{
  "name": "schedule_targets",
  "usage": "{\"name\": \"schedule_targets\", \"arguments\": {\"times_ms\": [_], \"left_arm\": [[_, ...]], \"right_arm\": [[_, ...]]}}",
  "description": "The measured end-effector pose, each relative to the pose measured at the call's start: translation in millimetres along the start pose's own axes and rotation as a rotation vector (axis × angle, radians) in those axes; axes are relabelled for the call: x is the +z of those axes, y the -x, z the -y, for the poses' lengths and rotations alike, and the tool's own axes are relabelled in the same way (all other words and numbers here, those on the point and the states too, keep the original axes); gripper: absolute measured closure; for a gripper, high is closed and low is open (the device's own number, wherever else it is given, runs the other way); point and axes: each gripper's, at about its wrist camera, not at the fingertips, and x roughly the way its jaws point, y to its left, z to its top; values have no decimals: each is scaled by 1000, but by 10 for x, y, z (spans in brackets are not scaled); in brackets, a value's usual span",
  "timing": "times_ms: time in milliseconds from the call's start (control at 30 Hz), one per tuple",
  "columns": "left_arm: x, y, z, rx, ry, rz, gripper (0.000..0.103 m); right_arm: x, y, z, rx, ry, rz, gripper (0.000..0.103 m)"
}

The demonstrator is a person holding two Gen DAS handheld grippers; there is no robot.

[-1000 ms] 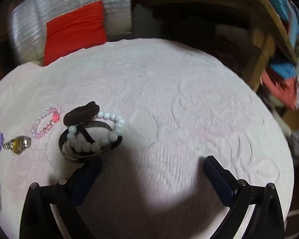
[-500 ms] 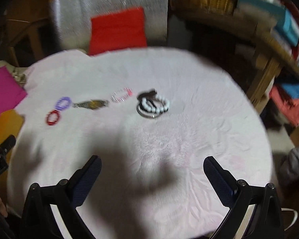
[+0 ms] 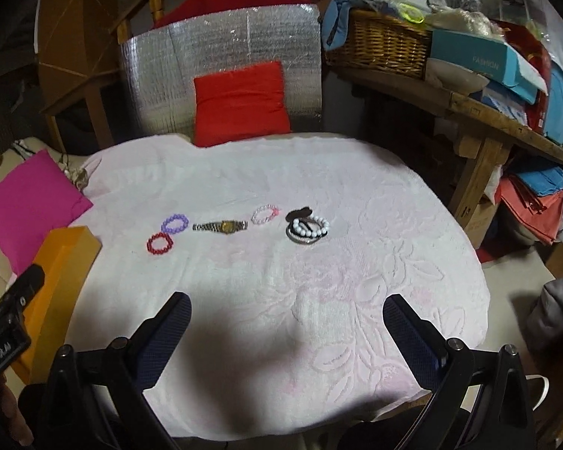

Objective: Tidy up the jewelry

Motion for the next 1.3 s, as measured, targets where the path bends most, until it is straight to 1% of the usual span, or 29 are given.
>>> {"name": "schedule_targets", "arguments": {"times_ms": [167,367,533,733,1033,1300], "left_arm": [[8,-20,-3,6,3,19,0],[43,-122,19,6,7,46,0],[65,-324,55,9,8,27,0],[105,-461,65,20,16,31,0],[137,-489,67,22,16,29,0],[153,-463,60,24,14,37,0]], "right_arm": [[41,-36,0,15,-23,10,0],[99,-183,-47,24,-39,9,0],[134,-316,-86,23,-34,12,0],[126,-429,-63,19,-48,33,0],[167,-468,3,17,-67,37,0],[193,-419,-35,22,-56,49,0]]}}
